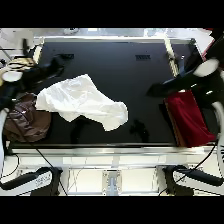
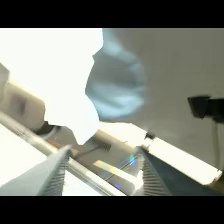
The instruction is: Fold the shirts.
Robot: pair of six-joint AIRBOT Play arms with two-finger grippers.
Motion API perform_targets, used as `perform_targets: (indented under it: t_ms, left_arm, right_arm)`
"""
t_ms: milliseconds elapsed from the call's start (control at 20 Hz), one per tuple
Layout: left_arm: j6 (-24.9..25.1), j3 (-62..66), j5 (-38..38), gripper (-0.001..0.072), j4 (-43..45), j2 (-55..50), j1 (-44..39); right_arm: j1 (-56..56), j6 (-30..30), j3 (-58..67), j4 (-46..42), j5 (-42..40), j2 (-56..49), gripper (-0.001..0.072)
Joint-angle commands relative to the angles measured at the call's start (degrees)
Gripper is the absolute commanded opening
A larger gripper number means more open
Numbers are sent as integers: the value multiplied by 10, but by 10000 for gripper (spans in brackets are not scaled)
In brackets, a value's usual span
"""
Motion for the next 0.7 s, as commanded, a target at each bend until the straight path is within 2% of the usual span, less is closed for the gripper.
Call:
perform_targets:
  t_ms: [0, 150, 300, 400, 450, 500, 550, 600, 650]
  left_arm:
    - [-58, 0, -9, 670, 131, -8, 96]
    - [-57, 0, -9, 670, 147, -48, 126]
    - [-55, 1, 2, 670, 188, -92, 132]
    - [-35, 1, 26, 670, 219, -112, 132]
    - [-26, 1, 42, 670, 235, -117, 132]
    - [-25, 1, 60, 669, 256, -119, 133]
    - [-26, 1, 70, 645, 279, -121, 133]
    - [-26, 1, 70, 614, 299, -124, 133]
    - [-26, 1, 64, 587, 317, -130, 133]
  right_arm:
    - [108, -33, -140, 30, -163, -16, 531]
    - [166, -32, -144, 37, -233, -54, 531]
    - [195, -32, -144, 35, -259, -80, 530]
    - [193, -21, -144, 30, -273, -87, 529]
    - [193, -15, -144, 22, -288, -87, 500]
    - [193, -15, -144, 20, -297, -88, 388]
    - [193, -16, -144, 20, -303, -88, 153]
    - [193, -16, -144, 20, -306, -88, 31]
    - [193, -16, -144, 18, -305, -88, 18]
